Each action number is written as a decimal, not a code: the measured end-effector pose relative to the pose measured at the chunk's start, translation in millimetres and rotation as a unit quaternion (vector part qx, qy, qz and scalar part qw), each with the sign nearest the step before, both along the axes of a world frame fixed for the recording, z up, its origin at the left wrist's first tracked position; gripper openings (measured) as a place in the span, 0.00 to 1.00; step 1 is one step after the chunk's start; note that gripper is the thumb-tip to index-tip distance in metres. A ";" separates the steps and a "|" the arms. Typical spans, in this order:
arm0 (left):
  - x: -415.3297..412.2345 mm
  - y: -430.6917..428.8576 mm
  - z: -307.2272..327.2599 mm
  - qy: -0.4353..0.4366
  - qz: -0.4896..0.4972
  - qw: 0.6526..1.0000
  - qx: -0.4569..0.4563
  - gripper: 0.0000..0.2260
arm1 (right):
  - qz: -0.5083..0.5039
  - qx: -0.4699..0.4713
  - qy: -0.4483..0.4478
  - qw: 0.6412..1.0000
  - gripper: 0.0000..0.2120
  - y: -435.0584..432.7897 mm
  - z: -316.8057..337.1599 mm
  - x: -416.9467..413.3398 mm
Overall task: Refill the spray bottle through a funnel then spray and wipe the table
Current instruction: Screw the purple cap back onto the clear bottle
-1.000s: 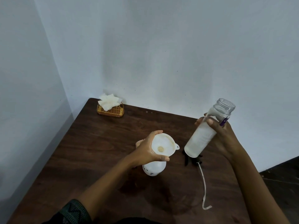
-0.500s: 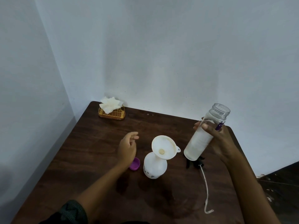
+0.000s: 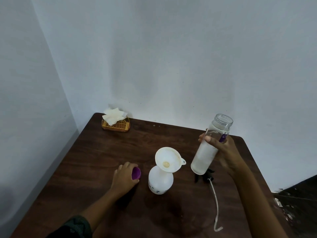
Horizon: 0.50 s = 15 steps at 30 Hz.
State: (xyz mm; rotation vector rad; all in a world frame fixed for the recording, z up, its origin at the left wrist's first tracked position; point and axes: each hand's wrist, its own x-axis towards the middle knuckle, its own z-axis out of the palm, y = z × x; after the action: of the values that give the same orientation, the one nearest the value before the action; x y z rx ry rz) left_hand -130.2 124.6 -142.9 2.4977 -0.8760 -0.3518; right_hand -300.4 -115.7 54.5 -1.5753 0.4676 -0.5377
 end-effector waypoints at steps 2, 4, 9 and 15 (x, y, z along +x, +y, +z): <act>8.0 -1.7 18.4 0.073 0.061 0.988 -0.119 0.26 | -0.005 -0.014 0.011 1.000 0.32 -1.0 -0.4 -1.5; 19.7 -7.3 52.9 0.128 0.105 0.959 -0.231 0.25 | -0.003 -0.036 0.027 0.999 0.34 -2.2 -0.8 -3.9; 19.5 -34.8 184.1 0.182 0.049 0.859 -0.476 0.22 | 0.026 -0.107 0.076 0.991 0.34 1.5 4.3 -12.0; -35.1 -83.8 253.0 0.289 -0.079 0.768 -0.565 0.13 | 0.024 -0.162 0.093 0.982 0.26 9.8 8.2 -10.7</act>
State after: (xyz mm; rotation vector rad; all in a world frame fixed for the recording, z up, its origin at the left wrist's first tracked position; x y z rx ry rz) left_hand -165.2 40.9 110.1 1.0923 -0.6968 -0.4325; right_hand -311.1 -105.9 62.7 -1.9552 0.4988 -0.4463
